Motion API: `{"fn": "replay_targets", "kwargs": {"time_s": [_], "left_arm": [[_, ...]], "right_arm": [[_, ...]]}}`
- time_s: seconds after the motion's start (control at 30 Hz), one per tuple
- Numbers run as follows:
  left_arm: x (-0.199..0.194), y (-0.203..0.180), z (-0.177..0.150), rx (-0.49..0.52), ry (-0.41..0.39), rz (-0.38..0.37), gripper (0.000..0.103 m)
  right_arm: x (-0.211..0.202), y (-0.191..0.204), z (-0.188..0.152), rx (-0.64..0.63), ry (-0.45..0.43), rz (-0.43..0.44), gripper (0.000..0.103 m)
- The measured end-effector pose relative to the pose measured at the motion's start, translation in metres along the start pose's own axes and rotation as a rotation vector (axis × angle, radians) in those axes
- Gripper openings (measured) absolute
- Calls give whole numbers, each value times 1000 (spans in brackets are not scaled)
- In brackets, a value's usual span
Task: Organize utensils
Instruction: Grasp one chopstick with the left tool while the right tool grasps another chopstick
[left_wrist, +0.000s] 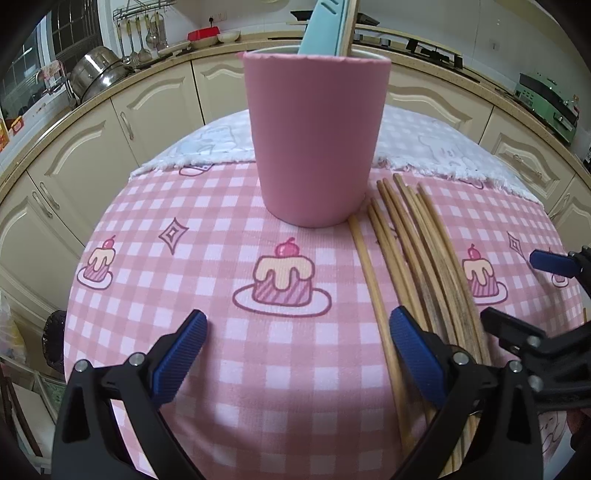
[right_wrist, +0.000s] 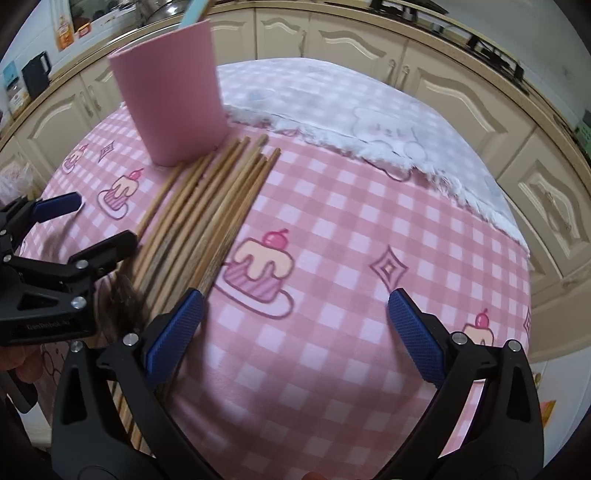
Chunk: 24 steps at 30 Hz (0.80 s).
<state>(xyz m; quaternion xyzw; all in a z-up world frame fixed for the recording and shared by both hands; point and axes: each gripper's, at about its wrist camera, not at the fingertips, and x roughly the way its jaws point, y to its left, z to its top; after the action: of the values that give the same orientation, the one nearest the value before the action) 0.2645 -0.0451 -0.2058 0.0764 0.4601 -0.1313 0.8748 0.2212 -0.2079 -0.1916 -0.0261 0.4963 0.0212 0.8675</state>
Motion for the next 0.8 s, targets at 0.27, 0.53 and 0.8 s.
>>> {"fn": "replay_targets", "kwargs": {"time_s": [0.27, 0.53, 0.8], "left_arm": [[1, 0, 0, 1, 2, -3, 97], [0, 0, 0, 11, -1, -5, 97], [4, 4, 7, 22, 8, 8, 96]], "right_arm": [[-2, -1, 1, 65, -26, 92, 96], [3, 8, 3, 15, 9, 10, 97], [8, 2, 17, 32, -5, 5, 90]]}}
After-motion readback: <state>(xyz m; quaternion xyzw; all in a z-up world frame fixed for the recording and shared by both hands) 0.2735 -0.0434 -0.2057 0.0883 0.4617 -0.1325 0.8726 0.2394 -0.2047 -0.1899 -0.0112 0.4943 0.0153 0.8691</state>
